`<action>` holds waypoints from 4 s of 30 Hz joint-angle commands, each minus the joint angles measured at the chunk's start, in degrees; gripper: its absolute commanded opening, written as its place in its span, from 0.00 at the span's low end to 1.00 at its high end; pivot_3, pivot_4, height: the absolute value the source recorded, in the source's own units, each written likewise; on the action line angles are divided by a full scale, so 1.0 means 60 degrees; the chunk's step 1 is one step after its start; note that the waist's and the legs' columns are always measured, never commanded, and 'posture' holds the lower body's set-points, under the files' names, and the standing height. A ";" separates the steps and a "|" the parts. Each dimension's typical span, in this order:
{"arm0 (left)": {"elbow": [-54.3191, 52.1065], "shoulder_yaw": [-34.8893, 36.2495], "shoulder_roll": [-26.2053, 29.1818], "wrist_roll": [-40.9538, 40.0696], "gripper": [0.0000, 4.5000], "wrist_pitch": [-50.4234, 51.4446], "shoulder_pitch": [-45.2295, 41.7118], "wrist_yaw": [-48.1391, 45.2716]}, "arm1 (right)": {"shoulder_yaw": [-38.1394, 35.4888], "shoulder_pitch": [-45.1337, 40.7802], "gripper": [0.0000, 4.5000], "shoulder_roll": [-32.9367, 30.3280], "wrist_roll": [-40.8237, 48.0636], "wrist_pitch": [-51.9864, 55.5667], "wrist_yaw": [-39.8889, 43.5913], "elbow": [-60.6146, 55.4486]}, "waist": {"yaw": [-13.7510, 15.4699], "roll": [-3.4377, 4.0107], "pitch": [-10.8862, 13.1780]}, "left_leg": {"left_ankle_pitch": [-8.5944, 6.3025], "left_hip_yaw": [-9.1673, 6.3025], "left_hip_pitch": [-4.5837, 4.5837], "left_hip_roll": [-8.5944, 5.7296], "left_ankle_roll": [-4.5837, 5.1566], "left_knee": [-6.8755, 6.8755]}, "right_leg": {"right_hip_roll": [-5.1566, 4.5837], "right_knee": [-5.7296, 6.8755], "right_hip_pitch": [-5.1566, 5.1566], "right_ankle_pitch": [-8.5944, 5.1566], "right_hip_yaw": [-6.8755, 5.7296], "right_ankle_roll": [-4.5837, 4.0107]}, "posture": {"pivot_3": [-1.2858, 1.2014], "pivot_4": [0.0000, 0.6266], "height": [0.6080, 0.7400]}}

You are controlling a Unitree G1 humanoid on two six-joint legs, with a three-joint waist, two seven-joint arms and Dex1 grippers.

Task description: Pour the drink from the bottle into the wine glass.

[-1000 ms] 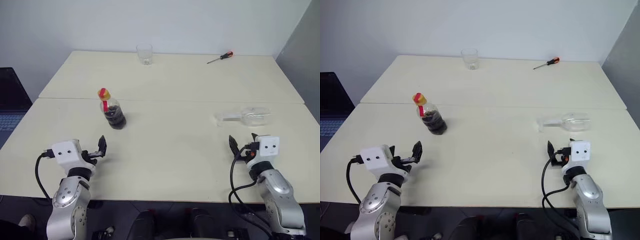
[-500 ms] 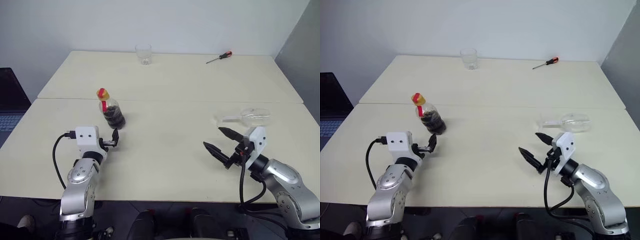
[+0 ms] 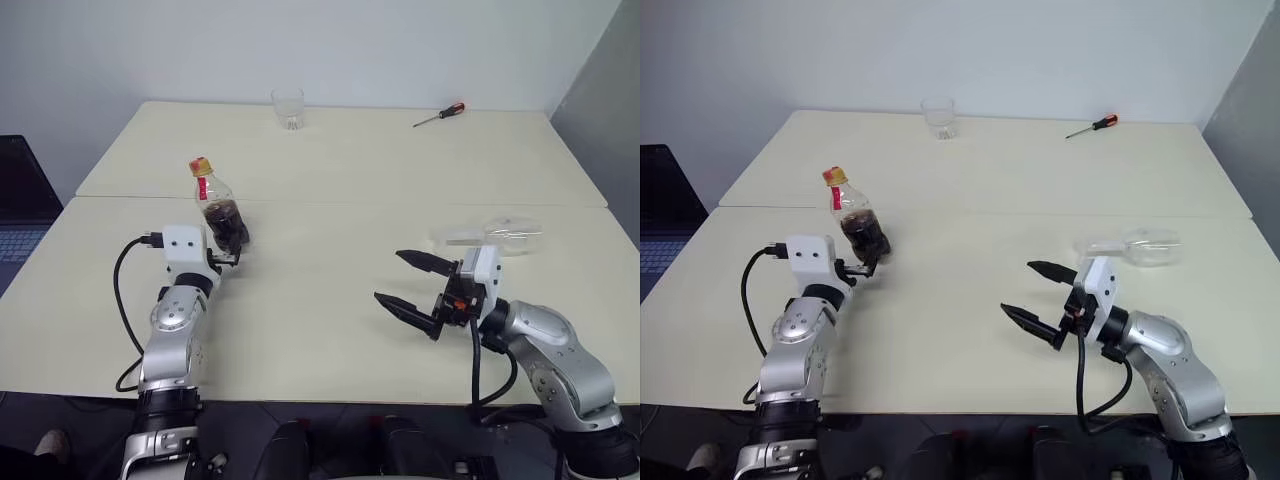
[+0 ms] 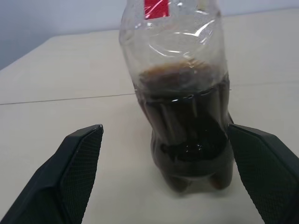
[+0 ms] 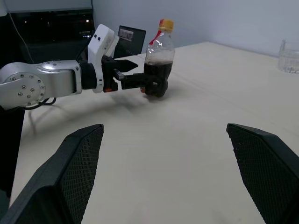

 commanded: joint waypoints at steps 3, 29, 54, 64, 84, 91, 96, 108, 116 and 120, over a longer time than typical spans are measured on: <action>0.0403 -0.0166 -0.0068 0.0100 1.00 -0.0552 -0.0225 -0.0140 | -0.0077 -0.0200 1.00 0.0079 0.0059 -0.0182 0.0043 -0.0006 | 0.0000 -0.0001 0.0000 | 0.0000 0.0010 -0.0006 0.0000 0.0000 0.0001 | -0.0007 -0.0005 -0.0004 0.0000 0.0010 0.0000 | 0.52 0.24 1.00; 0.0151 0.0170 -0.0445 -0.0518 1.00 -0.0059 -0.0753 0.0154 | -0.0056 -0.0220 1.00 0.0131 -0.0086 -0.0234 -0.0117 0.0103 | 0.0002 -0.0001 0.0001 | 0.0000 0.0005 -0.0007 0.0000 -0.0001 0.0005 | -0.0009 0.0000 -0.0006 0.0000 0.0005 0.0000 | 0.52 0.24 1.00; 0.0271 0.3196 -0.2498 -0.3306 1.00 0.2825 -0.3765 0.4711 | 0.0002 -0.0330 1.00 0.0105 -0.0135 -0.0174 -0.0139 0.0162 | 0.0009 -0.0030 0.0014 | 0.0004 0.0003 -0.0013 -0.0006 -0.0008 0.0013 | -0.0007 0.0001 -0.0005 0.0001 0.0003 0.0003 | 0.52 0.24 1.00; 0.1717 0.3583 -0.2268 -0.3847 1.00 0.2686 -0.4508 0.4921 | -0.0025 -0.0411 1.00 0.0180 -0.0087 -0.0011 -0.0321 0.0199 | 0.0009 -0.0033 0.0016 | 0.0025 0.0006 -0.0012 -0.0008 -0.0044 0.0011 | -0.0002 0.0001 -0.0005 0.0001 0.0004 0.0003 | 0.52 0.24 1.00; 0.2821 0.3719 -0.1893 -0.3962 0.60 0.2431 -0.4907 0.5077 | 0.0081 -0.0304 1.00 0.0279 -0.0135 0.0026 -0.0614 0.0054 | 0.0004 -0.0033 0.0016 | 0.0031 0.0005 -0.0010 -0.0005 -0.0055 0.0010 | -0.0005 0.0003 -0.0007 0.0001 0.0005 0.0003 | 0.52 0.24 1.00; 0.2466 0.3658 -0.1865 -0.4027 0.56 0.2785 -0.4775 0.5203 | 0.0128 -0.0338 1.00 0.0306 -0.0147 -0.0028 -0.0664 0.0110 | 0.0003 -0.0033 0.0016 | 0.0032 0.0006 -0.0010 -0.0005 -0.0056 0.0010 | -0.0005 0.0003 -0.0007 0.0001 0.0005 0.0003 | 0.52 0.24 1.00; 0.1114 0.3494 -0.1782 -0.3835 0.56 0.4289 -0.4335 0.6108 | 0.0114 -0.0361 1.00 0.0286 -0.0159 -0.0062 -0.0642 0.0163 | -0.0019 -0.0033 0.0016 | 0.0031 0.0008 -0.0011 -0.0004 -0.0056 0.0010 | -0.0006 0.0002 -0.0008 0.0001 0.0009 0.0003 | 0.52 0.24 1.00; -0.0756 0.3992 -0.2322 -0.4110 0.56 0.6983 -0.4218 0.7934 | 0.0186 -0.0423 1.00 0.0343 -0.0174 -0.0113 -0.0576 0.0267 | -0.0013 -0.0034 0.0014 | 0.0032 0.0008 -0.0010 -0.0005 -0.0057 0.0011 | -0.0007 0.0004 -0.0009 0.0001 0.0009 0.0003 | 0.52 0.24 1.00; -0.1007 0.4152 -0.2445 -0.4131 0.99 0.7346 -0.4173 0.7998 | 0.0194 -0.0473 1.00 0.0377 -0.0222 -0.0153 -0.0555 0.0335 | -0.0001 -0.0040 0.0017 | 0.0034 0.0006 -0.0013 -0.0006 -0.0062 0.0011 | -0.0006 0.0003 -0.0009 0.0001 0.0007 0.0003 | 0.52 0.24 1.00; -0.1156 0.4466 -0.2566 -0.4326 0.99 0.7688 -0.4379 0.8293 | 0.0209 -0.0439 1.00 0.0378 -0.0245 -0.0160 -0.0561 0.0312 | -0.0001 -0.0040 0.0017 | 0.0036 0.0007 -0.0013 -0.0006 -0.0064 0.0010 | -0.0006 0.0003 -0.0009 0.0001 0.0008 0.0003 | 0.52 0.24 1.00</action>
